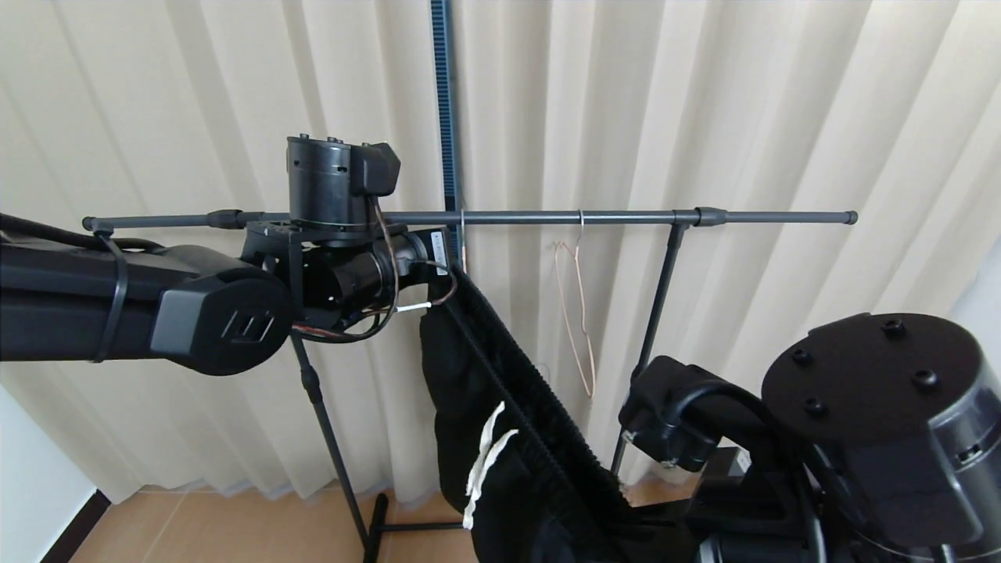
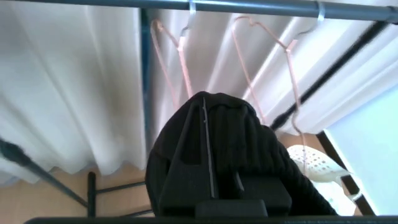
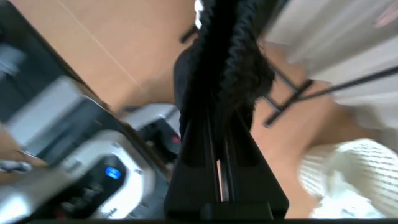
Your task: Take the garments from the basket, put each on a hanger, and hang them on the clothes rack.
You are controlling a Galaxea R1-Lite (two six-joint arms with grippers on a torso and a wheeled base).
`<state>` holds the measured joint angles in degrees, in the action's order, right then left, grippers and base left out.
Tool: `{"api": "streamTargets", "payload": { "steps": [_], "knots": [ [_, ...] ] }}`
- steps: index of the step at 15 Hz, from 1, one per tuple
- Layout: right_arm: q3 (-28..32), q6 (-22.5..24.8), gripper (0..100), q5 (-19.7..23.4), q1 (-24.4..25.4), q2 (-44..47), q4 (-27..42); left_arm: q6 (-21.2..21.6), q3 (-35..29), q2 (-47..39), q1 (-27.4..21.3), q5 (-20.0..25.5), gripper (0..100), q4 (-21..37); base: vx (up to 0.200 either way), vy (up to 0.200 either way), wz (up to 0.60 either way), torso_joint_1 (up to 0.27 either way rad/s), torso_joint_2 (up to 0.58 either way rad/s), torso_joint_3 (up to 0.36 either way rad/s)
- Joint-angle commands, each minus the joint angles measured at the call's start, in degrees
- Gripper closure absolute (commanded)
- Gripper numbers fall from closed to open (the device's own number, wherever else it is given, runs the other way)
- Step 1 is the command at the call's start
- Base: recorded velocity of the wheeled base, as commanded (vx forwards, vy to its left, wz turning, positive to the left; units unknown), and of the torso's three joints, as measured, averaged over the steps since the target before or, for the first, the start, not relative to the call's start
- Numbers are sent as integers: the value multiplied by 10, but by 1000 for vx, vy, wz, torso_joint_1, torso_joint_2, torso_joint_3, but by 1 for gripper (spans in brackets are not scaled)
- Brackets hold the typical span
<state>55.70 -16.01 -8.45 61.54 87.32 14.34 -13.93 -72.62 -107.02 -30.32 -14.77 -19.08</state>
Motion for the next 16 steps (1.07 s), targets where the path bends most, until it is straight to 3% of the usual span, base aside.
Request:
{"api": "streamTargets", "payload": {
  "steps": [1, 6, 12, 14, 16],
  "knots": [
    [16, -24, 100, 3, 22, 41, -24, 0, -14, -18, -11, 3, 100, -1, 0, 0, 0, 0, 0, 0],
    [13, -75, 100, 33, 25, 40, -112, -6, -40, -36, -29, 3, 100, -1, 0, 0, 0, 0, 0, 0],
    [-4, -61, 100, 35, 17, 36, -114, -1, -24, -13, -26, 2, 100, 8, 0, 0, 0, 0, 0, 0],
    [-15, -3, 100, 18, -43, 36, -107, 5, 1, 36, -13, 1, 100, 50, 0, 0, 0, 0, 0, 0],
    [-9, 5, 100, -44, -87, 64, -111, 37, 48, 101, 11, 1, 100, 98, 0, 0, 0, 0, 0, 0]
  ]
}}
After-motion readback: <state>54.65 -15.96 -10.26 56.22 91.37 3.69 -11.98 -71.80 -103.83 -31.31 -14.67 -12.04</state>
